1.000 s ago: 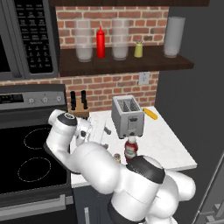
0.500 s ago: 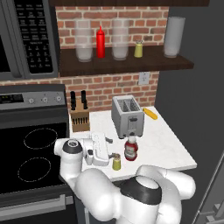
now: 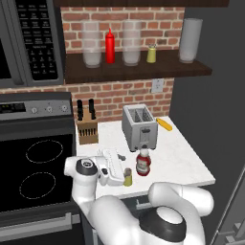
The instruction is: Put the shaker and condiment bottle from the counter next to their counterparts in the cabinet.
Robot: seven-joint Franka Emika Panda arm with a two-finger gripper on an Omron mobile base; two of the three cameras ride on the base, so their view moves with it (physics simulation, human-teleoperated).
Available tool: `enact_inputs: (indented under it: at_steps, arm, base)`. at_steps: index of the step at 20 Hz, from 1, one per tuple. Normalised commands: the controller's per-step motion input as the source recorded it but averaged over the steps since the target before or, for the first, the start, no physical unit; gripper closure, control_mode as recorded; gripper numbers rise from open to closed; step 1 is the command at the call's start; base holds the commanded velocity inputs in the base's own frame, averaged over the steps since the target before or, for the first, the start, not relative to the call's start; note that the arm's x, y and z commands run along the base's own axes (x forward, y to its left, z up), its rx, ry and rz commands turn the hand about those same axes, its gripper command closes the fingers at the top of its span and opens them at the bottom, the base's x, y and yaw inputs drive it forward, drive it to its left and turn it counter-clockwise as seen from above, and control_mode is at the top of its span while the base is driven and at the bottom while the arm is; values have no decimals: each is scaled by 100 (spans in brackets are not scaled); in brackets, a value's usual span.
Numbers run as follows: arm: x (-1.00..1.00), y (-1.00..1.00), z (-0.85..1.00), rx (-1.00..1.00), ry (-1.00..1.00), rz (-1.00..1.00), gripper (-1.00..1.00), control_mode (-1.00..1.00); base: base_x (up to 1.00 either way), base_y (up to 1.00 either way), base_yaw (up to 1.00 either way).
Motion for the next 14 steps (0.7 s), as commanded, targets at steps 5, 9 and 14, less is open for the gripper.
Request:
enact_inputs:
  at_steps: [5,9,14]
  arm:
    - [4,5,-65,31,-4,0,-100,-100]
    - [6,0,-19,18,0,0,-100,-100]
    - [0,0,0,0,0,0,-100,-100]
  base:
    - [0,0,0]
    - [0,0,0]
    - [0,0,0]
